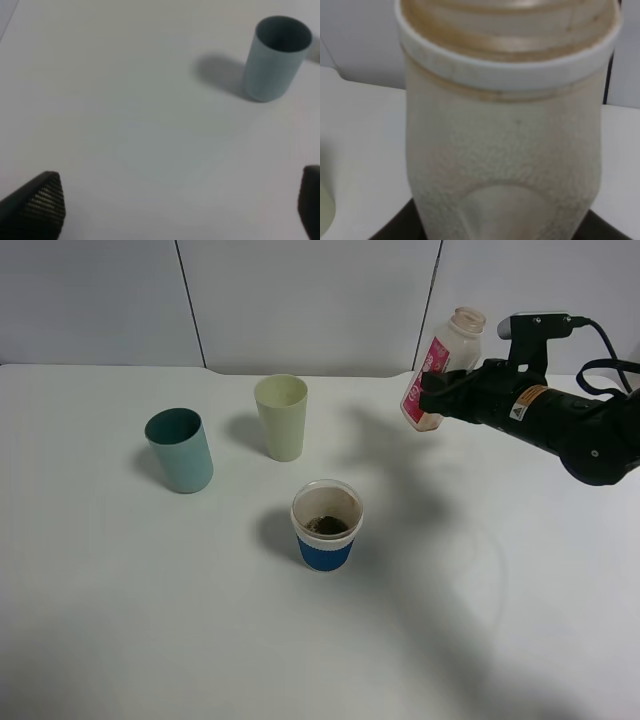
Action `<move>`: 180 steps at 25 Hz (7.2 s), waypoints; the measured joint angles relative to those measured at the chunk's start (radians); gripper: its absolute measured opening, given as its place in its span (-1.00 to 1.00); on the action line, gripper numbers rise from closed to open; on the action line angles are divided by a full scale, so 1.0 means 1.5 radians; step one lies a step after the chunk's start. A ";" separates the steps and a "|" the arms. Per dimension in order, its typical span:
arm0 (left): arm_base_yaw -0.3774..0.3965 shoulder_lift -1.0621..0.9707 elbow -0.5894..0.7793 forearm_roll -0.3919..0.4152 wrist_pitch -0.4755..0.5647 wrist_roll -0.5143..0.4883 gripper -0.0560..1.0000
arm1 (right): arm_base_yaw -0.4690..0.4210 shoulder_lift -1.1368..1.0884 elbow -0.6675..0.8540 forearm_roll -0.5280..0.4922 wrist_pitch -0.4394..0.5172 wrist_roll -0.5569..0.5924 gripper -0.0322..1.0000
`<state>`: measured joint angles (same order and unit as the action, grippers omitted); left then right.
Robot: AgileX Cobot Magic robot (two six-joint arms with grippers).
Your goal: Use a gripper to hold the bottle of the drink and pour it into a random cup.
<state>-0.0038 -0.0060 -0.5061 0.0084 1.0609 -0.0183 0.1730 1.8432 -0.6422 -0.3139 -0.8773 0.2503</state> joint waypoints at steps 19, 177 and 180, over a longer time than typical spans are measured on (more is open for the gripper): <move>0.000 0.000 0.000 0.000 0.000 0.000 0.86 | 0.000 0.051 -0.001 0.000 -0.054 -0.053 -0.25; 0.000 0.000 0.000 0.000 0.000 0.000 0.86 | -0.087 -1.231 0.091 0.158 1.296 -0.167 0.85; 0.000 0.000 0.000 0.000 0.000 0.000 0.86 | -0.087 -1.231 0.091 0.158 1.296 -0.167 0.85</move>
<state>-0.0038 -0.0060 -0.5061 0.0084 1.0609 -0.0183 0.0418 -0.0032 -0.5054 -0.0774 1.0664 0.0000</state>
